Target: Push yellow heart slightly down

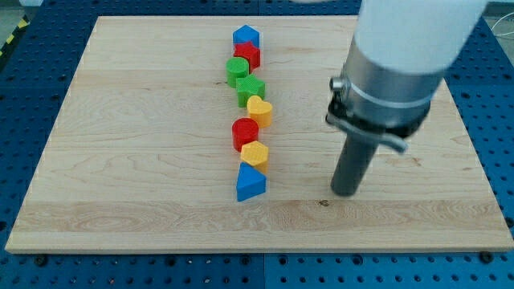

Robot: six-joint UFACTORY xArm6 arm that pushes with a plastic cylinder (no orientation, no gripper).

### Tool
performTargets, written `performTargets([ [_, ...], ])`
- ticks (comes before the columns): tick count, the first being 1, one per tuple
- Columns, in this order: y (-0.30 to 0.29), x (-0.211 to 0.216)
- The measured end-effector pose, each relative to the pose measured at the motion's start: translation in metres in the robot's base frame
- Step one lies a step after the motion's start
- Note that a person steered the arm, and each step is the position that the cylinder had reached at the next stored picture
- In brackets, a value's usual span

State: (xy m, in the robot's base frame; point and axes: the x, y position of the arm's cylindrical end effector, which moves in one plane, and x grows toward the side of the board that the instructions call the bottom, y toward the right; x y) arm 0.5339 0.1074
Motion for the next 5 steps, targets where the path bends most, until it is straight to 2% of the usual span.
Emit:
performTargets([
  [1, 0.000, -0.066],
  [2, -0.006, -0.096],
  [5, -0.070, -0.111],
])
